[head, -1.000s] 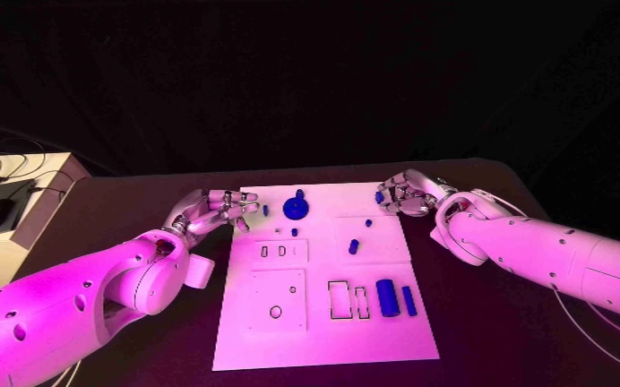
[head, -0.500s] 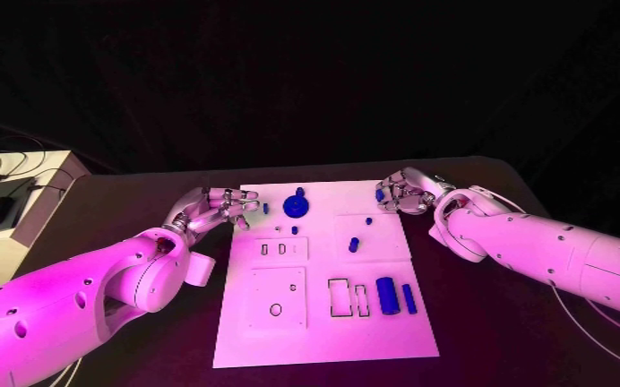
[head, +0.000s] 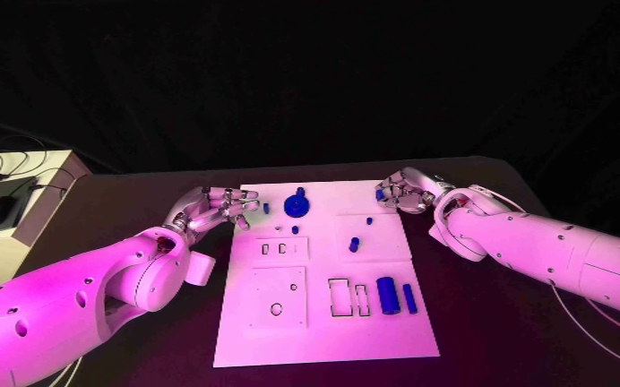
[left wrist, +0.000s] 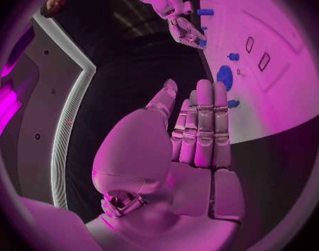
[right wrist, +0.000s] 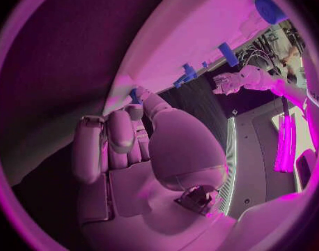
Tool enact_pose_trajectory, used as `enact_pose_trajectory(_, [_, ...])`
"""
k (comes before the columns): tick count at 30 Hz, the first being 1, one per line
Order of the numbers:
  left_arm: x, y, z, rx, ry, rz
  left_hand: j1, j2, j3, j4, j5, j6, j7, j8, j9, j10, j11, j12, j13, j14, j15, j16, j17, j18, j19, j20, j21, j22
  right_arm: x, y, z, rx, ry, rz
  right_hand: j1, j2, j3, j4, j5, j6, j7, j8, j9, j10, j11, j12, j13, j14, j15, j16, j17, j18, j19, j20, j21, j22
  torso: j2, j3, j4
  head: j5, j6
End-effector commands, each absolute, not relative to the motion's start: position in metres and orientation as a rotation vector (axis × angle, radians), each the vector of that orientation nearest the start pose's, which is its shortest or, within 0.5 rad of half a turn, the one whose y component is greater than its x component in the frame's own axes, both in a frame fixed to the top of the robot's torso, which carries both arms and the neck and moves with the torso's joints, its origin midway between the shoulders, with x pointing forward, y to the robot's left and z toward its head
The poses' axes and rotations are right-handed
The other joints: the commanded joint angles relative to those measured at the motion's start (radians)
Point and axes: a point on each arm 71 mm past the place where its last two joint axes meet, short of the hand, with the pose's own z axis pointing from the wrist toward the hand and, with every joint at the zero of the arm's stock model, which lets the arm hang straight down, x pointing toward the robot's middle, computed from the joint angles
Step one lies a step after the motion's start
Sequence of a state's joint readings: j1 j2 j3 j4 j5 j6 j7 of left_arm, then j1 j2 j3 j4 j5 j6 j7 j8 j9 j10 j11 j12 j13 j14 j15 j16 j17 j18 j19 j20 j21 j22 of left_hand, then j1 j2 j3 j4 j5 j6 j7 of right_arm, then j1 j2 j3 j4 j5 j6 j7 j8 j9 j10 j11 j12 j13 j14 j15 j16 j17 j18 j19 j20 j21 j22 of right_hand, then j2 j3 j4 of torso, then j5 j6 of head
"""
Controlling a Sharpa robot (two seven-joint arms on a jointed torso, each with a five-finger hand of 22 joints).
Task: Assemble the parts on the task board
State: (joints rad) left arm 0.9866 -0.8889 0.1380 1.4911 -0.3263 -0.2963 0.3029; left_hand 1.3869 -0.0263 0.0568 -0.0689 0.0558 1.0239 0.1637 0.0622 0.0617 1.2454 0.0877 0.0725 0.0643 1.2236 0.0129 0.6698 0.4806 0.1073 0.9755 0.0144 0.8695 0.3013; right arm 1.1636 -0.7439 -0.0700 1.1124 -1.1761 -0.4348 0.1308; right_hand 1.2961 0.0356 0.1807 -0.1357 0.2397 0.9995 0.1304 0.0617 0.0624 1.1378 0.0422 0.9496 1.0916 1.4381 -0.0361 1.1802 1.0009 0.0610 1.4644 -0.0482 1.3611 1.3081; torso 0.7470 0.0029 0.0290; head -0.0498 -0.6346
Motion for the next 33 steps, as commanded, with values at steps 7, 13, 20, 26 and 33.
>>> enact_pose_trajectory(7, [0.476, 0.24, -0.219, -0.962, 1.521, -1.403, -0.002, 0.01, -0.002, -0.001, -0.002, -0.004, -0.001, 0.002, 0.001, -0.006, -0.001, -0.002, -0.002, -0.009, 0.001, 0.006, -0.001, 0.005, -0.006, 0.001, 0.007, 0.001, 0.539, -0.278, -0.225, 0.116, 1.595, 0.608, -0.004, -0.001, 0.007, -0.003, -0.015, 0.042, 0.019, 0.005, 0.004, 0.003, -0.011, 0.007, 0.006, 0.001, -0.01, 0.0, 0.003, -0.011, 0.077, -0.009, 0.004, 0.207, 0.001, 0.0012, -0.0003, 0.0, -0.002])
enact_pose_trajectory(13, [0.476, 0.24, -0.219, -0.963, 1.522, -1.403, -0.002, 0.01, -0.002, -0.001, -0.002, -0.004, -0.001, 0.002, 0.001, -0.006, -0.001, -0.002, -0.002, -0.009, 0.001, 0.006, -0.001, 0.005, -0.006, 0.001, 0.007, 0.001, 0.539, -0.277, -0.224, 0.113, 1.589, 0.608, -0.004, -0.001, 0.003, 0.0, -0.015, 0.061, 0.01, 0.007, 0.005, 0.006, -0.016, 0.006, 0.007, 0.002, -0.013, 0.0, 0.004, -0.011, 0.077, -0.012, 0.004, 0.207, 0.0, 0.0009, -0.0005, 0.001, -0.004])
enact_pose_trajectory(20, [0.476, 0.24, -0.219, -0.965, 1.523, -1.4, -0.002, 0.01, -0.002, -0.001, -0.002, -0.004, -0.001, 0.002, 0.001, -0.006, -0.001, -0.002, -0.002, -0.009, 0.001, 0.006, -0.001, 0.005, -0.006, 0.001, 0.007, 0.001, 0.537, -0.275, -0.221, 0.136, 1.569, 0.622, 0.002, 0.0, -0.01, 0.0, -0.005, 0.12, -0.018, 0.027, 0.011, 0.018, -0.031, 0.007, 0.014, 0.002, -0.025, -0.004, 0.003, -0.013, 0.077, -0.021, 0.003, 0.207, 0.0, 0.0015, -0.0006, 0.002, -0.003])
enact_pose_trajectory(26, [0.476, 0.241, -0.219, -0.965, 1.523, -1.398, -0.002, 0.01, -0.001, -0.002, -0.002, -0.004, -0.001, 0.002, 0.001, -0.007, -0.001, -0.002, -0.002, -0.01, 0.002, 0.008, -0.005, 0.005, -0.007, 0.001, 0.007, 0.001, 0.536, -0.275, -0.218, 0.189, 1.577, 0.635, 0.005, -0.006, -0.045, -0.004, 0.015, 0.13, -0.023, 0.027, 0.01, 0.022, -0.034, -0.001, 0.018, 0.004, -0.029, -0.009, 0.005, -0.015, 0.077, -0.029, 0.001, 0.206, 0.0, 0.0001, -0.0004, 0.002, -0.002])
enact_pose_trajectory(33, [0.477, 0.241, -0.22, -0.966, 1.523, -1.396, -0.002, 0.01, -0.001, -0.002, -0.002, -0.004, -0.001, 0.002, 0.001, -0.007, -0.001, -0.002, -0.002, -0.01, 0.002, 0.008, -0.005, 0.005, -0.007, 0.001, 0.007, 0.001, 0.533, -0.27, -0.209, 0.242, 1.589, 0.653, 0.004, -0.019, -0.111, 0.013, 0.067, 0.13, -0.022, 0.022, 0.009, 0.027, -0.034, -0.007, 0.025, 0.005, -0.029, -0.012, 0.008, -0.015, 0.077, -0.03, 0.0, 0.206, -0.002, 0.0007, -0.0011, 0.004, -0.003])
